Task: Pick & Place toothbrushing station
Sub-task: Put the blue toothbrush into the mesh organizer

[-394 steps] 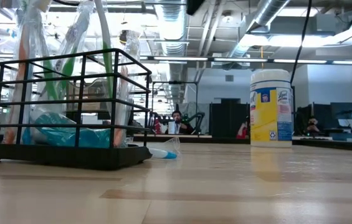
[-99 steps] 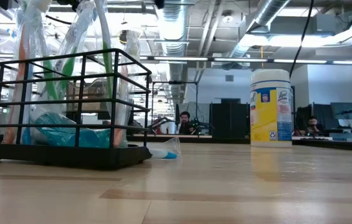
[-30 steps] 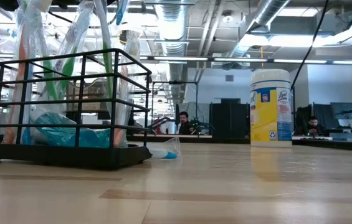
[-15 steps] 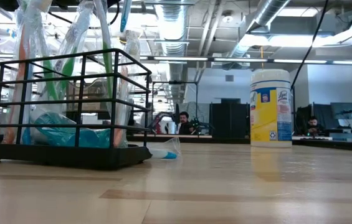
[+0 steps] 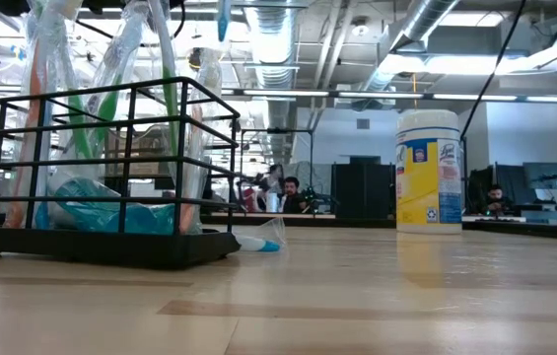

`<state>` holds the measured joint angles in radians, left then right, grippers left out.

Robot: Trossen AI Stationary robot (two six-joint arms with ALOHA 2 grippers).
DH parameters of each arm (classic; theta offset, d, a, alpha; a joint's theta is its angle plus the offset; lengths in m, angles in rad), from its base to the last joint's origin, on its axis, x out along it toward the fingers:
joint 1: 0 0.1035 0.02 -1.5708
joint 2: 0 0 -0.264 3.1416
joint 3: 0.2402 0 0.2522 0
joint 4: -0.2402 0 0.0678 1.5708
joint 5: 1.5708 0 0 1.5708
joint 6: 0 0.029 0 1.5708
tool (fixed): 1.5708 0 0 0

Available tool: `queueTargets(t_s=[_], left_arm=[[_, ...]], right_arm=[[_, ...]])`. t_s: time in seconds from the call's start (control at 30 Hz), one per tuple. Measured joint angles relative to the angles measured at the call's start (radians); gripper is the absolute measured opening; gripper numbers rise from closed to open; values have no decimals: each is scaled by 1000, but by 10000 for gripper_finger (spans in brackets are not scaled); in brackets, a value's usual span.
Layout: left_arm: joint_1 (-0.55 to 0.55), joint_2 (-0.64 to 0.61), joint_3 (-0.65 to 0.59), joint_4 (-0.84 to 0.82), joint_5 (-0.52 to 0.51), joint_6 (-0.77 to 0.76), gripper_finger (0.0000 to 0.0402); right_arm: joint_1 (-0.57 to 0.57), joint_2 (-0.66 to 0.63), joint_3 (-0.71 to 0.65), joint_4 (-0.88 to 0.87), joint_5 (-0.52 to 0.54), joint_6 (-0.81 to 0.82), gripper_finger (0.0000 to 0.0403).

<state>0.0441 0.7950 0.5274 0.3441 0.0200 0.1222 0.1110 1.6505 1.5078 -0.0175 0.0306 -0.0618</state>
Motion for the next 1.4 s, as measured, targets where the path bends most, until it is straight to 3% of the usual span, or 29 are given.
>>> queueTargets(t_s=[0.83, 1.17, 1.4], left_arm=[[0, -22, 0, -31, 0, 0, 74], [0, -22, 0, -30, 0, 0, 74], [0, -22, 0, -30, 0, 0, 74]], right_arm=[[168, 23, -16, -88, 49, 81, 5], [173, 11, -225, 157, 48, 131, 5], [192, 11, -274, 248, 46, 157, 5]])
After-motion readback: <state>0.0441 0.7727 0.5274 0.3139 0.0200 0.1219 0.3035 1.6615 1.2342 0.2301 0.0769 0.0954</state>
